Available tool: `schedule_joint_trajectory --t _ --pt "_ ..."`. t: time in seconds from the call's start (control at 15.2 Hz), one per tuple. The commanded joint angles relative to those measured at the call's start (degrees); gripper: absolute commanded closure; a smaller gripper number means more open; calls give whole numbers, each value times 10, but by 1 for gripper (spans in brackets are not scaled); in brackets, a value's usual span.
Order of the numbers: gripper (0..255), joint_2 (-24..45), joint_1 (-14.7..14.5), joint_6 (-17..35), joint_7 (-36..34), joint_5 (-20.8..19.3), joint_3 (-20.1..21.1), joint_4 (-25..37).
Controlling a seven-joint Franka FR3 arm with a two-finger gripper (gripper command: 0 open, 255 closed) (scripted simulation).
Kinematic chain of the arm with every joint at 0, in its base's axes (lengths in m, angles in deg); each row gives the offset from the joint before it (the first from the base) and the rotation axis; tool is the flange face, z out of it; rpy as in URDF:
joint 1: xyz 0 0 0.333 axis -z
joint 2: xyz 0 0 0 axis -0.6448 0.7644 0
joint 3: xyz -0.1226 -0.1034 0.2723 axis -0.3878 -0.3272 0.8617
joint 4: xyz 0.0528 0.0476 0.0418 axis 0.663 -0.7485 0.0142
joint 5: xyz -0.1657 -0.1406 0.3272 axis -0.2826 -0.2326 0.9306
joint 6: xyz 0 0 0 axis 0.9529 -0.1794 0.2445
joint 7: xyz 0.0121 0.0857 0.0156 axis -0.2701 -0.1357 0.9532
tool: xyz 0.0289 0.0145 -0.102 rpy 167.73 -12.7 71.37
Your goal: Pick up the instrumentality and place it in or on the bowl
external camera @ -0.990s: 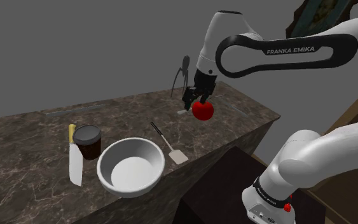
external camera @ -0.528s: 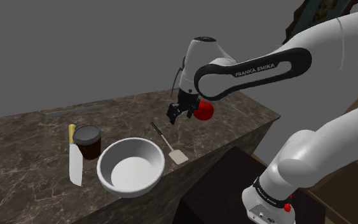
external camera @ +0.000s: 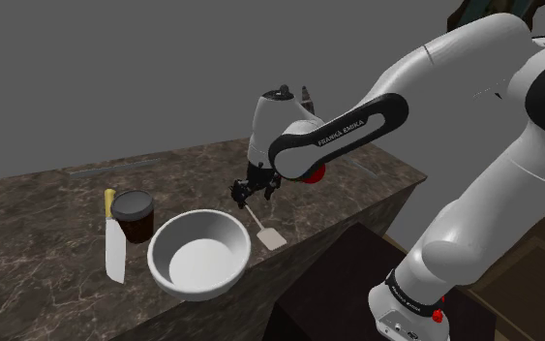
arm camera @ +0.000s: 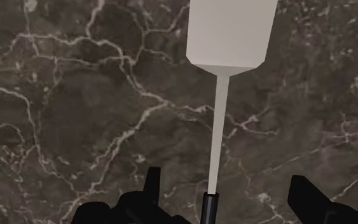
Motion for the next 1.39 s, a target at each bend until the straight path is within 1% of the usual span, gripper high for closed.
schedule_joint_trajectory --t 0.0,0.33,0.86,0.92,1.32 --pt "0 16 2 19 -8 -10 1 -3" --pt "0 49 4 55 -25 -33 1 -10" --pt "0 49 4 55 -25 -33 1 -10" --pt "255 49 4 55 -25 -33 1 -10" --pt "255 49 4 55 -25 -33 1 -10"
